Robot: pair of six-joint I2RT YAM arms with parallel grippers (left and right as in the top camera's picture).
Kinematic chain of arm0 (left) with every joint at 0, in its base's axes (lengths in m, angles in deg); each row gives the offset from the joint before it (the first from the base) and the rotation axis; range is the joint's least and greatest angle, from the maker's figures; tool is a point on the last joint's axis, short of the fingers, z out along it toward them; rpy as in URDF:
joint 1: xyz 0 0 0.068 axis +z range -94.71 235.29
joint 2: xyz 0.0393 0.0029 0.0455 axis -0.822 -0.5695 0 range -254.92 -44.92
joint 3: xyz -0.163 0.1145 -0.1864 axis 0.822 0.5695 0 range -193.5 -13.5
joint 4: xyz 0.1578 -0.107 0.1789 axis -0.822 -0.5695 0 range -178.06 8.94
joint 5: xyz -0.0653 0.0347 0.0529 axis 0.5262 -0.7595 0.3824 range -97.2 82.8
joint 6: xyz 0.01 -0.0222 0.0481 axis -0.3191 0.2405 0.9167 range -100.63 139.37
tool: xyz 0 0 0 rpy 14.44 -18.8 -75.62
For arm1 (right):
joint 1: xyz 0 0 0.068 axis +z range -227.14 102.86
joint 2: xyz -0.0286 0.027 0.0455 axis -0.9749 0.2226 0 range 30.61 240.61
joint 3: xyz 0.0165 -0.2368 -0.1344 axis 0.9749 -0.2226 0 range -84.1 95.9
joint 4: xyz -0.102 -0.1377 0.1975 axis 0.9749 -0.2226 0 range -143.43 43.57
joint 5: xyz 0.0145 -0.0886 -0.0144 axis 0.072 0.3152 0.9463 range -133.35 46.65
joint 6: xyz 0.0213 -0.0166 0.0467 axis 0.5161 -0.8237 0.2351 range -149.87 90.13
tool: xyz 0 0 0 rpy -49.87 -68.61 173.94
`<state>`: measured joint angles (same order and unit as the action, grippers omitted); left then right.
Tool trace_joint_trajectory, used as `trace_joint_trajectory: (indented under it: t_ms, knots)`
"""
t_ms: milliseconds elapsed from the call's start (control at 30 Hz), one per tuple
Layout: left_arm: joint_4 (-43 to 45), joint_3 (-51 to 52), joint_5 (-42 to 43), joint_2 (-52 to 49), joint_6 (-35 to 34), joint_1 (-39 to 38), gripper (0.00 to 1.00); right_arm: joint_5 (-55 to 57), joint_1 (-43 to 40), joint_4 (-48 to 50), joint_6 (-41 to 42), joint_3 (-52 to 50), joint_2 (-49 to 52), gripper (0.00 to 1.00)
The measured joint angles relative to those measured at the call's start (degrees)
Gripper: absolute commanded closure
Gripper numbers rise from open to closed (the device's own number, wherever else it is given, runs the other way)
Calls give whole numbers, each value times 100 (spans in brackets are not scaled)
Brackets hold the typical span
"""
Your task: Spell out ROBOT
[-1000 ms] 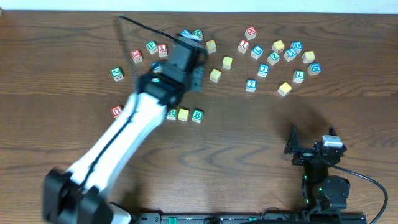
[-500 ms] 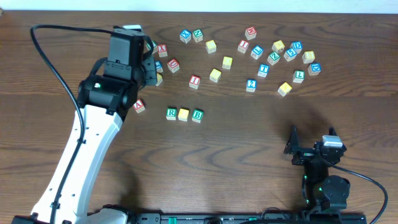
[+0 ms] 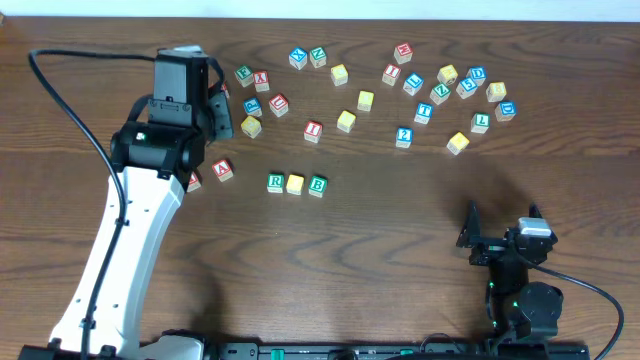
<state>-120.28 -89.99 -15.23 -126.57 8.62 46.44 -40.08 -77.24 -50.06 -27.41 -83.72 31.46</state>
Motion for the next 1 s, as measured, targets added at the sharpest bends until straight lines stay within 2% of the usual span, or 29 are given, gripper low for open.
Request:
trace_joint_trajectory:
  t_ms: [233, 333, 433, 533, 700, 867, 1000]
  knots:
    - [4, 308, 74, 0, -140, 44, 28, -391, 0, 334, 162, 0, 2, 1]
    - [4, 424, 87, 0, -162, 44, 16, -619, 0, 660, 326, 11, 0, 1]
    - [0, 570, 116, 0, -175, 44, 5, -767, 0, 439, 367, 162, 26, 1]
    - [-7, 678, 133, 0, -210, 44, 3, -848, 0, -57, 249, 629, 308, 1]
    - [-7, 684, 153, 0, -234, 44, 2, -907, 0, -715, -306, 2094, 1722, 1]
    - [-7, 688, 166, 0, -234, 44, 2, -922, 0, -1263, -640, 4085, 3801, 1]
    - [-4, 688, 170, 0, -234, 46, 2, -931, 0, -2415, -715, 5897, 5554, 1]
